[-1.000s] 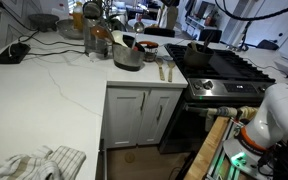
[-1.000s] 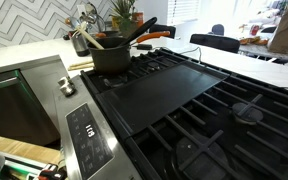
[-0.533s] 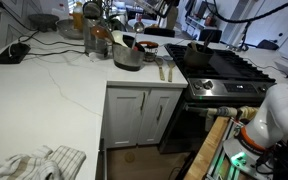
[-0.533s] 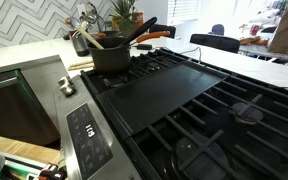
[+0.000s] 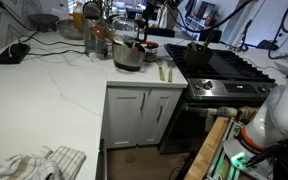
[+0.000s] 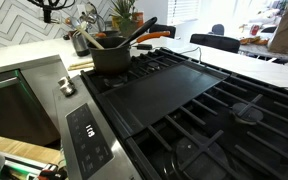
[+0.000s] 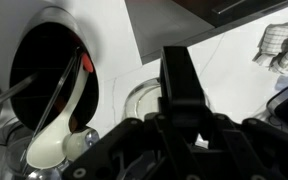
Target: Pick up the clear coffee jar and put it on the left side of the kitchen counter
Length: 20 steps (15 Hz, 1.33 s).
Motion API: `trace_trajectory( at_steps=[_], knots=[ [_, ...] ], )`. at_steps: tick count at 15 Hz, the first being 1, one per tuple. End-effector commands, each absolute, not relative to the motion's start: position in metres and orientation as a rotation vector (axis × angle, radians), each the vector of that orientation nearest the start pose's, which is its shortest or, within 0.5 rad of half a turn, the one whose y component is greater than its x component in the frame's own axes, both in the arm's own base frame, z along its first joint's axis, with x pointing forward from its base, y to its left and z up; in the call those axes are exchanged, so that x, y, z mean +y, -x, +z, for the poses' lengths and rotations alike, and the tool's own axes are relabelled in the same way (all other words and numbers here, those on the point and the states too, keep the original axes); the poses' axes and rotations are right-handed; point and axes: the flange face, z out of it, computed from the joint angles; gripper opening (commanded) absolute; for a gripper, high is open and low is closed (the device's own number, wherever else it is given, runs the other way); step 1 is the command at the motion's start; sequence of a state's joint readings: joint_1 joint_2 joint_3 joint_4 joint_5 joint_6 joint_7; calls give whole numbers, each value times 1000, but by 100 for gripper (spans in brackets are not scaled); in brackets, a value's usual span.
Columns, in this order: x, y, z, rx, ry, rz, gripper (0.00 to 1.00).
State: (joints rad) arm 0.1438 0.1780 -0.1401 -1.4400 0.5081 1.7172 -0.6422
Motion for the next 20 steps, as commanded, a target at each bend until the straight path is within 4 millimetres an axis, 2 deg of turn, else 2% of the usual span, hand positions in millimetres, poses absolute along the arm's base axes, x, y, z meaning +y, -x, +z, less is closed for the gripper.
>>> trace_trajectory(
  at_steps=[1, 4, 5, 6, 11, 12, 17, 20],
  knots=[
    [68, -659, 595, -797, 2615, -244, 7],
    [88, -671, 584, -869, 2649, -210, 7],
    [84, -664, 577, -850, 2631, -240, 7],
    [89, -667, 574, -861, 2631, -235, 30],
    [87, -668, 572, -857, 2634, -231, 30],
    [87, -668, 572, -857, 2634, -232, 7],
    [128, -672, 549, -887, 2687, -220, 7],
    [150, -677, 535, -848, 2762, -265, 7]
  ],
)
